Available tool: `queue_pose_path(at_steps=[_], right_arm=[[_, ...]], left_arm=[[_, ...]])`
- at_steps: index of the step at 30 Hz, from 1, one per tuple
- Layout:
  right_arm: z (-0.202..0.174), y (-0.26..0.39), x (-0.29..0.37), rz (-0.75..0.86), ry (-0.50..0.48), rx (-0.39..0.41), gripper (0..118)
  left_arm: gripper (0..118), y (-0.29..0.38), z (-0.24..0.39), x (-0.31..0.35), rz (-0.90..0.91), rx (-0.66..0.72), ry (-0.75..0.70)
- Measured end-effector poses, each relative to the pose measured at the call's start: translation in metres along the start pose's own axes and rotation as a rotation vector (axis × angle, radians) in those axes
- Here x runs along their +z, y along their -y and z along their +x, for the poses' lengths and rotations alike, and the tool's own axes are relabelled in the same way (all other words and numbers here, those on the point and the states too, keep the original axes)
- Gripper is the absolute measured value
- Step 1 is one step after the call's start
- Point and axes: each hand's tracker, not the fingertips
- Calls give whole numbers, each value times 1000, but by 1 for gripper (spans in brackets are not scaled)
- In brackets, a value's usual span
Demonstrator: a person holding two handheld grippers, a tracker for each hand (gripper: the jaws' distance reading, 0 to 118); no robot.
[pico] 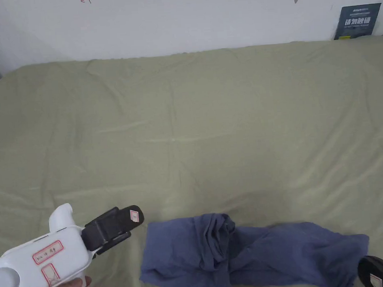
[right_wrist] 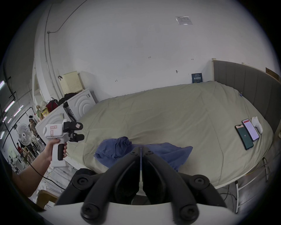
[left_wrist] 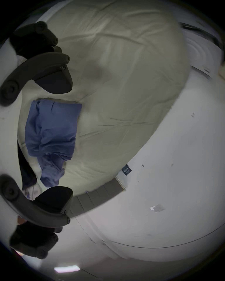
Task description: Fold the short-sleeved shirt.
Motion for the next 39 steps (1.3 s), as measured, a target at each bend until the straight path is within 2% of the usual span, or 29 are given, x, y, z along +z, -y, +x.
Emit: queue_pose_path(at_steps=[2, 4, 7, 8, 9, 10, 14, 17, 22, 23, 24, 25, 26, 27, 30, 31, 34, 39], right_arm=[[1, 1, -2, -12, 12, -5, 3], [3, 0, -3, -20, 19, -18, 3], [-1, -2, -8, -26, 29, -23, 3], [-2, -3, -10, -28, 31, -23, 3], [-4, -4, -12, -32, 32, -22, 3], [-5, -5, -15, -36, 32, -22, 3], [-12, -8, -26, -58, 21, -10, 3], [-20, -11, -33, -67, 19, 11, 3], [-26, -14, -35, -61, 3, 18, 3], [-25, -13, -36, -65, 3, 23, 3], [-25, -13, -36, -68, 5, 29, 3], [-26, -13, -36, -71, 7, 34, 3], [-26, -13, -36, -72, 8, 36, 3], [-25, -13, -35, -71, 7, 35, 3], [-25, -12, -32, -66, 7, 31, 3], [-24, -12, -30, -65, 11, 33, 3], [-22, -12, -27, -61, 10, 31, 3], [-21, -13, -22, -45, 10, 34, 3]], left_arm=[[118, -8, -32, -15, -74, 125, 79], [118, -8, -70, -33, -143, 272, 94], [118, 11, -110, -65, -286, 503, 231], [118, 18, -117, -72, -301, 530, 252], [118, 17, -115, -73, -224, 464, 387], [118, 13, -117, -79, -210, 445, 462], [118, 17, -104, -117, -335, 393, 472], [118, 19, -90, -130, -328, 337, 442], [118, 22, -74, -127, -331, 323, 387], [115, 22, -74, -127, -337, 317, 381], [102, 21, -72, -126, -352, 307, 371], [60, 22, -72, -125, -375, 295, 337], [14, 26, -77, -127, -401, 300, 265], [13, 33, -80, -133, -448, 310, 166], [13, 40, -85, -123, -364, 338, 239], [13, 40, -80, -119, -352, 330, 209], [13, 36, -72, -103, -309, 202, 96], [12, 11, -65, -61, -215, 114, -30]])
